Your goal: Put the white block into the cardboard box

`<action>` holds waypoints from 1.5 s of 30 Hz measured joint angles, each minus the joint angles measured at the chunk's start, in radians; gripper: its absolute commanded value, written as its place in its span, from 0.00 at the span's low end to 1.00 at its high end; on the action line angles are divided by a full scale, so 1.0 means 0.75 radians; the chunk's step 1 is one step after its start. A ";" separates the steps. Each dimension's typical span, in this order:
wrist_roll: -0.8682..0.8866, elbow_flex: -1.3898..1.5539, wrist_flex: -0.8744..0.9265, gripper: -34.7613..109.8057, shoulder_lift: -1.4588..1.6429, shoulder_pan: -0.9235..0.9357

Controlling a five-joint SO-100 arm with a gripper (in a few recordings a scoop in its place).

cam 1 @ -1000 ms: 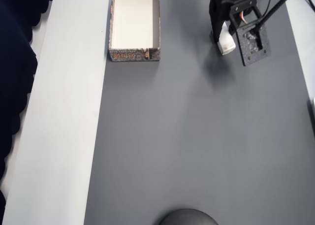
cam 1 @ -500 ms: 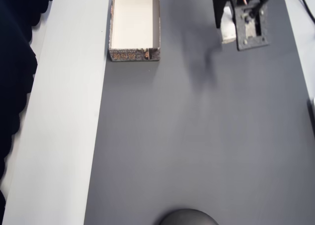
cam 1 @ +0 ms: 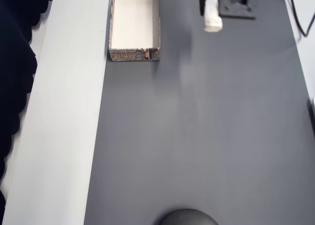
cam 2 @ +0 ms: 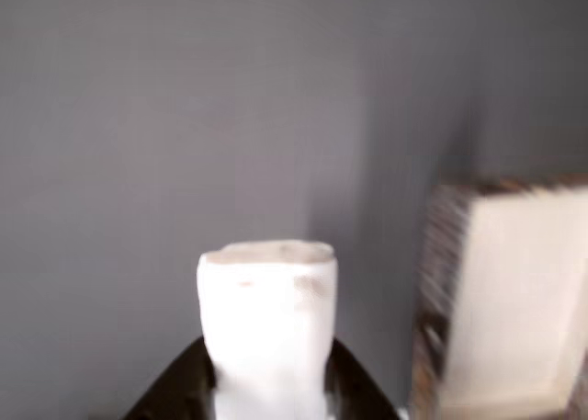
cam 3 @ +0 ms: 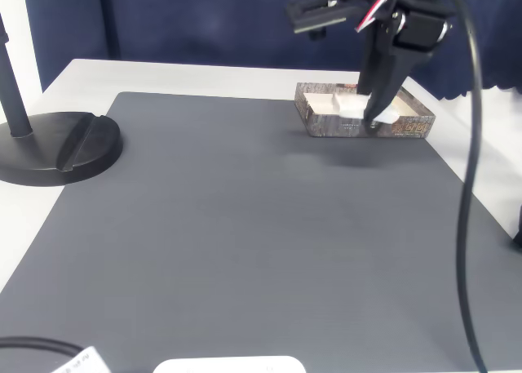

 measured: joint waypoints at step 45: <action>0.544 -1.338 0.131 0.23 -1.260 0.589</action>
